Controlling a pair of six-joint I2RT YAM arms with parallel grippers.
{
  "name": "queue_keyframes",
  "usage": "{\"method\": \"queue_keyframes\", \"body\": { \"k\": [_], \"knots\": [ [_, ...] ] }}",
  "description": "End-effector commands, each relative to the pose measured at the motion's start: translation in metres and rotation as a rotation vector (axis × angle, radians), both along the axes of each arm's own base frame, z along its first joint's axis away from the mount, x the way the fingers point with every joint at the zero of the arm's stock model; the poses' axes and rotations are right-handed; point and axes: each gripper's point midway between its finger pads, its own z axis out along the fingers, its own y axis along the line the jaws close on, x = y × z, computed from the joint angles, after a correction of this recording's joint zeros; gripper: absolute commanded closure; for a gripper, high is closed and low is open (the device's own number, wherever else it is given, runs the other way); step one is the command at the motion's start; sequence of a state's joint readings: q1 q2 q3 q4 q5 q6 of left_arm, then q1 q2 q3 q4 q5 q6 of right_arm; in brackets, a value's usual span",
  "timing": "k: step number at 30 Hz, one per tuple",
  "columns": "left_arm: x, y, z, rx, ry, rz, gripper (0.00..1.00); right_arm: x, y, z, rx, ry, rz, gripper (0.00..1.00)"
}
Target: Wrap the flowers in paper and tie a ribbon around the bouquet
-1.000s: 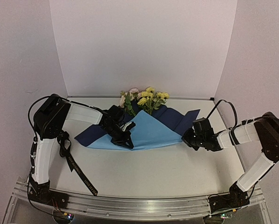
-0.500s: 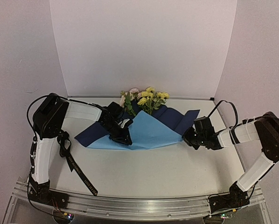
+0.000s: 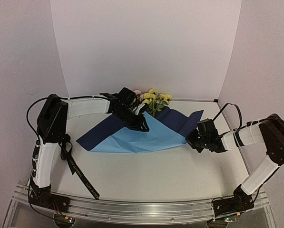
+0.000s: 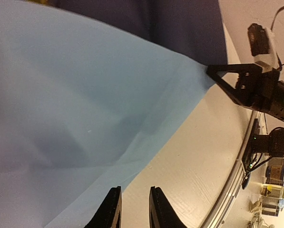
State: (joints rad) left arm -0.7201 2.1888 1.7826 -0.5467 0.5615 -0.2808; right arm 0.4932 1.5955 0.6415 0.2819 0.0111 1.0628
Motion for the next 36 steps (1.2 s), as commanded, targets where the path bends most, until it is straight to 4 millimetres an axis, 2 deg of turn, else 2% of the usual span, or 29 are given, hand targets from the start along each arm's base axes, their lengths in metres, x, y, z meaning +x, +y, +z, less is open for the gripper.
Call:
{"method": "queue_keyframes", "body": {
  "k": [1, 7, 13, 16, 21, 23, 25, 30, 36],
  "knots": [
    [-0.023, -0.049, 0.000, -0.085, 0.001, -0.142, 0.79, 0.010, 0.004, 0.009, 0.009, -0.024, -0.026, 1.00],
    [-0.039, -0.074, -0.027, -0.094, 0.046, -0.207, 0.83, 0.012, 0.005, 0.014, 0.015, -0.032, -0.039, 1.00],
    [-0.031, -0.083, -0.040, -0.097, 0.024, -0.189, 0.83, 0.011, 0.011, 0.020, 0.010, -0.043, -0.029, 1.00],
    [-0.025, -0.086, -0.040, -0.106, 0.012, -0.168, 0.83, 0.009, 0.016, 0.023, 0.002, -0.046, -0.017, 1.00],
    [-0.028, -0.089, -0.020, -0.159, 0.006, -0.174, 0.83, 0.006, 0.022, 0.025, -0.008, -0.047, -0.003, 1.00],
    [-0.028, -0.086, -0.019, -0.155, -0.003, -0.166, 0.83, 0.005, 0.022, 0.026, -0.010, -0.048, -0.004, 1.00],
    [-0.025, -0.084, -0.028, -0.126, -0.010, -0.152, 0.83, 0.005, 0.022, 0.029, -0.011, -0.054, -0.006, 1.00],
    [-0.016, -0.080, -0.067, -0.031, 0.012, -0.113, 0.84, 0.004, 0.026, 0.044, -0.011, -0.093, 0.003, 1.00],
    [-0.012, -0.072, -0.092, 0.045, 0.028, -0.081, 0.85, 0.004, 0.041, 0.080, 0.006, -0.177, 0.055, 1.00]
  ]
}}
